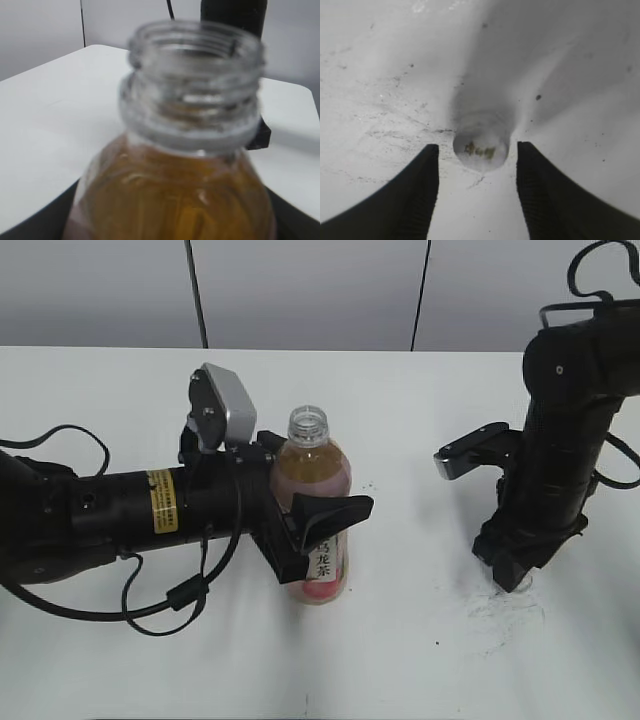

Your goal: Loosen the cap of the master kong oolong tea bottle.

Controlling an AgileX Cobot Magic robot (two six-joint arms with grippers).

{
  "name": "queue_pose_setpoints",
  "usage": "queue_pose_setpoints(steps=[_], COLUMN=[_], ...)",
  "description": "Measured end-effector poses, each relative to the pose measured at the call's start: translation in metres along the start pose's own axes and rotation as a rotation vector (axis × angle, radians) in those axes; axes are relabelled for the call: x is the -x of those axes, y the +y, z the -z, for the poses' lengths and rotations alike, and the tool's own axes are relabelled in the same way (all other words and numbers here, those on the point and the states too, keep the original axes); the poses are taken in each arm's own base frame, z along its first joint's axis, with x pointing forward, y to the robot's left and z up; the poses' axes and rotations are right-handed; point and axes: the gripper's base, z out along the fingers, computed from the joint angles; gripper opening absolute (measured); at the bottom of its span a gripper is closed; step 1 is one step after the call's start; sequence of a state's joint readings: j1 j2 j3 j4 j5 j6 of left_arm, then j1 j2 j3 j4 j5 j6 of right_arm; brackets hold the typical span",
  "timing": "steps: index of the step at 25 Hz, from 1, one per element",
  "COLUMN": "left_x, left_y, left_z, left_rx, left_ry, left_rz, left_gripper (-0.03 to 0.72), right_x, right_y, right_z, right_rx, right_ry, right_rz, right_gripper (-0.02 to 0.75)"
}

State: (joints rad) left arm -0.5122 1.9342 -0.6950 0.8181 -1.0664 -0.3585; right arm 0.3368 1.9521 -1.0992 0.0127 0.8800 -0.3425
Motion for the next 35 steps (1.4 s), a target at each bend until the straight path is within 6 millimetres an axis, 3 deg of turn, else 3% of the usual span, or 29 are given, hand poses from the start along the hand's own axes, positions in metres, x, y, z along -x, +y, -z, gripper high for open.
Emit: queue_pose_setpoints(steps=[3, 7, 16, 20, 29, 35], left_x=[0.000, 0.000, 0.000, 0.000, 0.005, 0.026], left_y=[0.001, 0.001, 0.001, 0.002, 0.001, 0.001], left_z=[0.000, 0.000, 0.000, 0.000, 0.000, 0.006], left_rx=[0.007, 0.010, 0.013, 0.015, 0.005, 0.035], left_ry=[-0.001, -0.002, -0.003, -0.004, -0.053, -0.121], left_rz=[0.005, 0.006, 0.001, -0.001, -0.001, -0.022], left_gripper=[0.447, 0.447, 0.478, 0.517, 0.560, 0.606], right_x=[0.001, 0.002, -0.020, -0.030, -0.034, -0.035], right_y=[0.000, -0.001, 0.008, 0.012, 0.013, 0.013], right_z=[-0.003, 0.008, 0.099, 0.123, 0.129, 0.128], right_rx=[0.000, -0.010, -0.084, -0.107, -0.109, -0.106], right_ry=[0.000, -0.032, -0.281, -0.356, -0.364, -0.355], right_rz=[-0.010, -0.052, -0.080, -0.081, -0.084, -0.084], right_gripper=[0.474, 0.509, 0.512, 0.512, 0.512, 0.512])
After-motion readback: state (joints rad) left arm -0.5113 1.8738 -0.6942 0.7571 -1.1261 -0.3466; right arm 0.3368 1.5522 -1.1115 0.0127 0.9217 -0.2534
